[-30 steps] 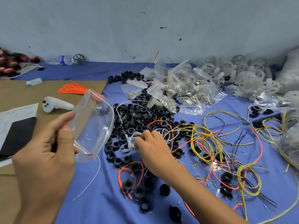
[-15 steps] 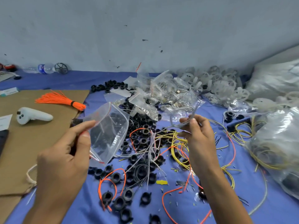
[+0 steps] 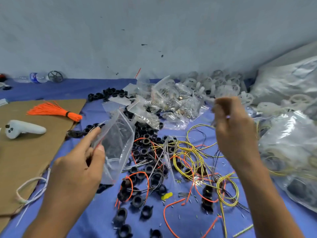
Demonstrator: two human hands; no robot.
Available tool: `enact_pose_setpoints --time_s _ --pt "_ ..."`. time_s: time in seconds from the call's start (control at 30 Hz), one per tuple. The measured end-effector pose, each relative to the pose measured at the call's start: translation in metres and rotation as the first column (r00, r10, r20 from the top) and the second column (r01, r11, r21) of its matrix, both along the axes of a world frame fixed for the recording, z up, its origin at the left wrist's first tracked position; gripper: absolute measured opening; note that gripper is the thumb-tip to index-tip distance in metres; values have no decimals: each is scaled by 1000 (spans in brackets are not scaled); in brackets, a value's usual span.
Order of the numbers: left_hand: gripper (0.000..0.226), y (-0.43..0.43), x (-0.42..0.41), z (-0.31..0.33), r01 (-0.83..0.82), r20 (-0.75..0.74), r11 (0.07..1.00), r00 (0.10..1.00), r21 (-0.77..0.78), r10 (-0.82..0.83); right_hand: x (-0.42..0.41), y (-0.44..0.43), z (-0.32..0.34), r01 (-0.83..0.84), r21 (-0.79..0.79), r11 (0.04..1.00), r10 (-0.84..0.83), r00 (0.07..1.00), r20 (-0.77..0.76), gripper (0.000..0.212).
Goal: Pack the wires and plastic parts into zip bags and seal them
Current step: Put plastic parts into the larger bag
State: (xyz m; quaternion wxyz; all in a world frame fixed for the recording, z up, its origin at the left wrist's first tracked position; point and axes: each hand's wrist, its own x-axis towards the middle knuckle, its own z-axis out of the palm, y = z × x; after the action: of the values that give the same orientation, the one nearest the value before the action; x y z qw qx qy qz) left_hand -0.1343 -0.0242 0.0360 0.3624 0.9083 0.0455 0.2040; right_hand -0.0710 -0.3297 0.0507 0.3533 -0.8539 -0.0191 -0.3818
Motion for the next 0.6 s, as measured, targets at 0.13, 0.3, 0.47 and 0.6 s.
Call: enact_pose_setpoints --time_s 0.13,0.3,0.47,0.6 --pt "22 -3 4 -2 -28 -33 998 999 61 30 -21 0 38 -41 123 992 1 952 307 11" --pt "15 -15 2 2 6 59 996 998 94 -12 -47 31 37 -508 687 519 460 844 276 15" --pt "23 -36 -10 -2 137 78 984 986 113 -146 -74 98 -22 -286 933 218 860 508 -45 20" --pt "33 -41 -22 1 214 43 942 972 259 -232 -79 122 -51 -198 921 337 829 527 -190 19"
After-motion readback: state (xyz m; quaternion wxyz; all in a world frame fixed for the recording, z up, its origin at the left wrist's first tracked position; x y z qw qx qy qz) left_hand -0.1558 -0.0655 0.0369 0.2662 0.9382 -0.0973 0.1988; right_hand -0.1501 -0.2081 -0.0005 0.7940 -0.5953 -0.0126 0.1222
